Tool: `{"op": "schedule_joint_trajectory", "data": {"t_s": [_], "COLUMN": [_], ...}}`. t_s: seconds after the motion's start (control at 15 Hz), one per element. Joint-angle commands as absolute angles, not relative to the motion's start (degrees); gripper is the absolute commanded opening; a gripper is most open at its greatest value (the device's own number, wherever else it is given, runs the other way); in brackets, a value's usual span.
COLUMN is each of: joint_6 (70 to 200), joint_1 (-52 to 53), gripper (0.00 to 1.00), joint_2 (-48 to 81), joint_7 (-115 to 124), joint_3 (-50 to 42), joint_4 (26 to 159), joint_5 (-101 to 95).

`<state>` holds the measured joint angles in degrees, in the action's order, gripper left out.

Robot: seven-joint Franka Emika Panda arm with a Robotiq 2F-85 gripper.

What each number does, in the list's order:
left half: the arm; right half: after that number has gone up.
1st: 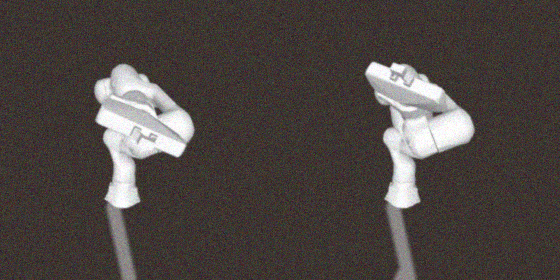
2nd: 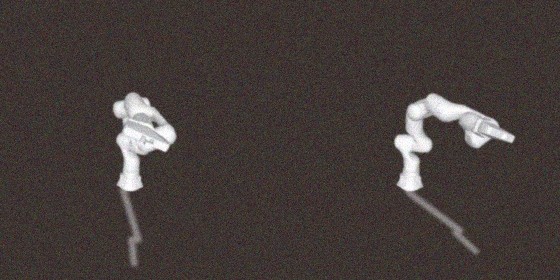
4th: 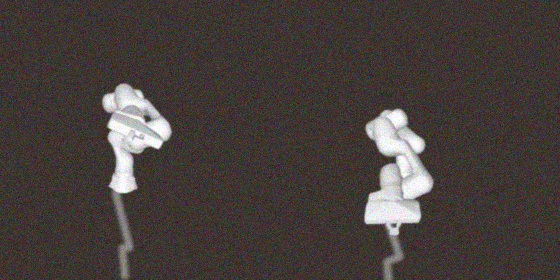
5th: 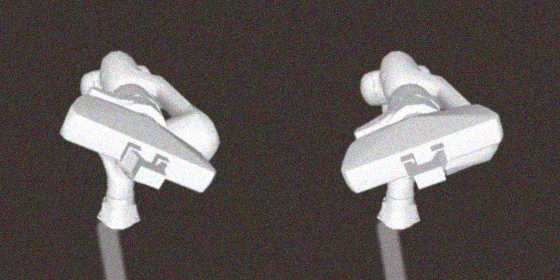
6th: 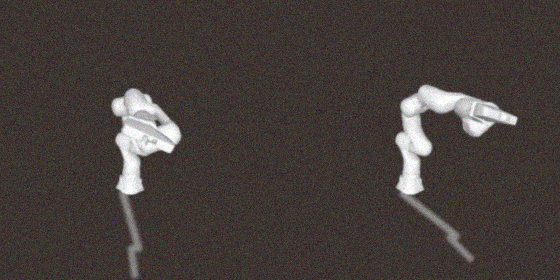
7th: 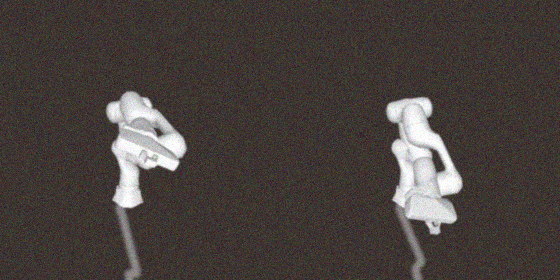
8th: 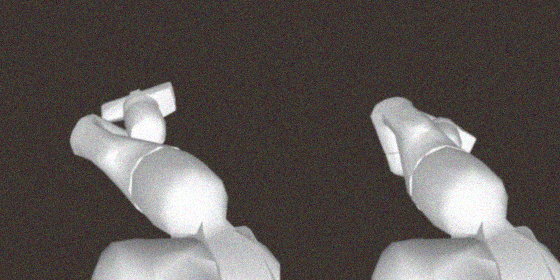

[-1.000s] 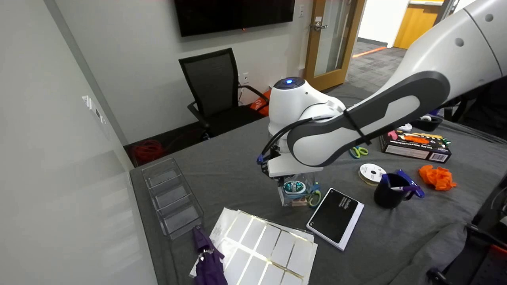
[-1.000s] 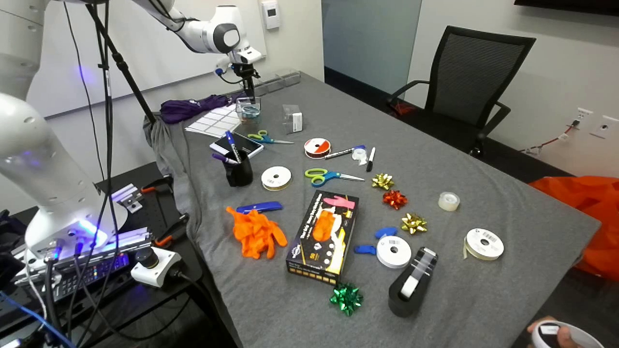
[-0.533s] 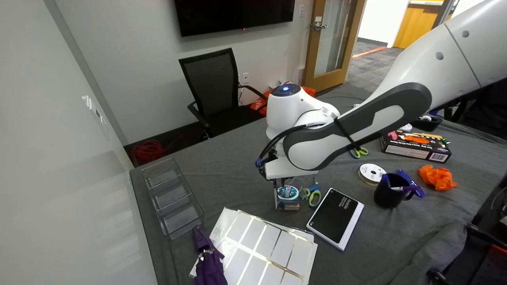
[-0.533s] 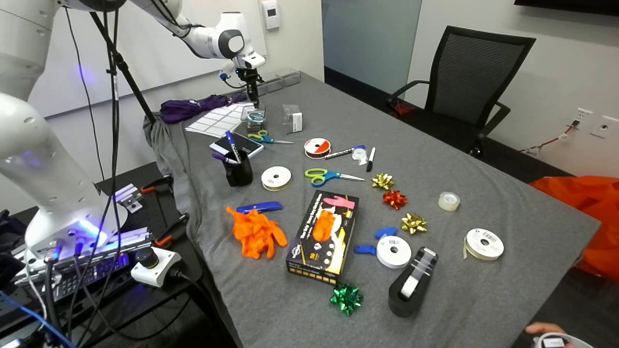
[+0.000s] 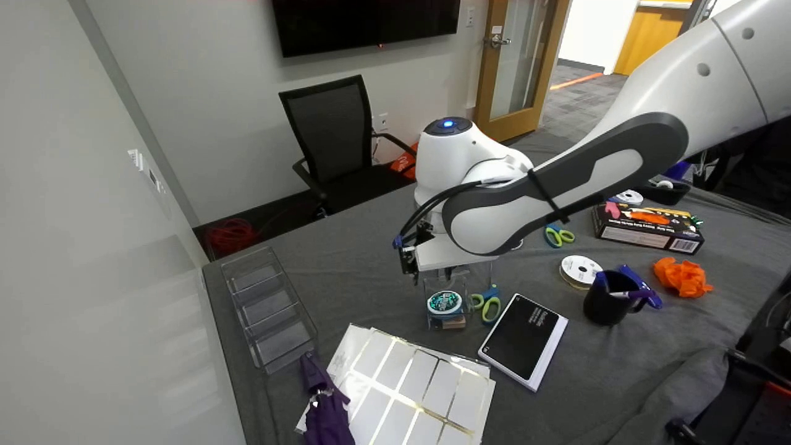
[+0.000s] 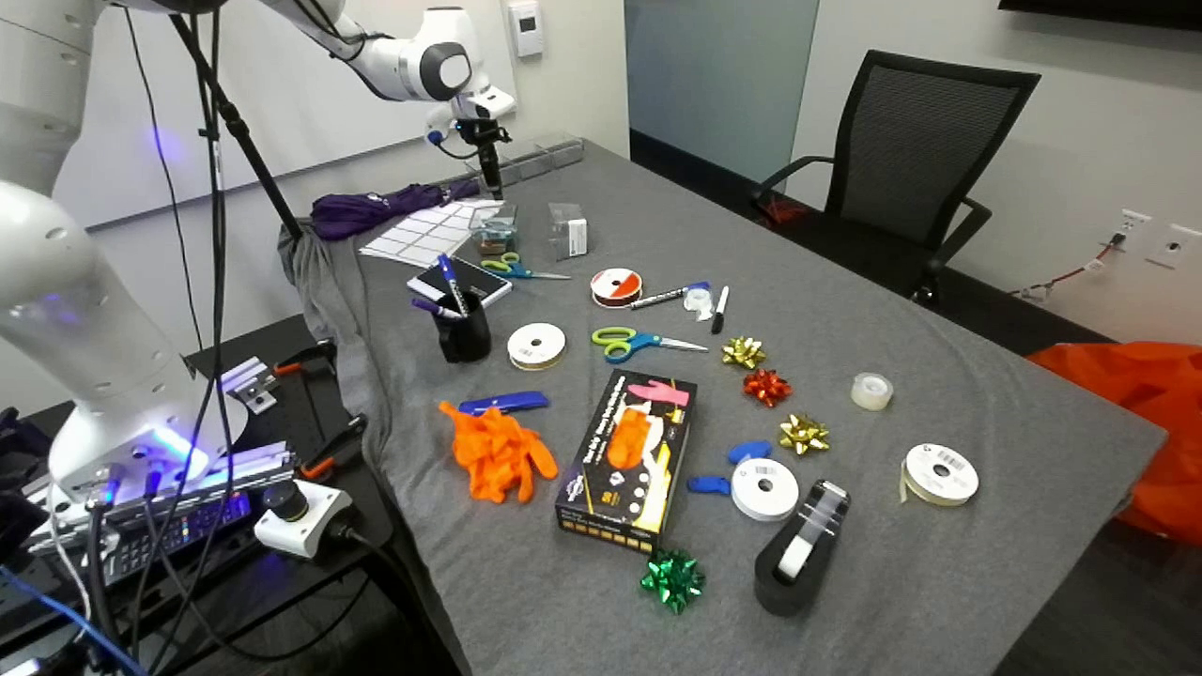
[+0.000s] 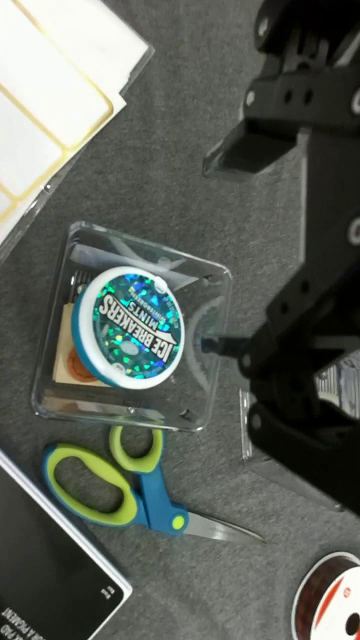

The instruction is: Put the clear object directly on the table

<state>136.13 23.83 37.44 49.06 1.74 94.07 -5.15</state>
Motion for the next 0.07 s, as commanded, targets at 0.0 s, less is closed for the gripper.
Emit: {"op": "schedule_joint_trajectory", "data": {"t_s": [0.0], "joint_6": [134.73], "joint_1": [20.6], "gripper": [1.0], "joint_2": [28.15], "joint_7": [40.23], "joint_3": [4.68], "joint_4": [101.3], "joint_5": [-3.43]}}
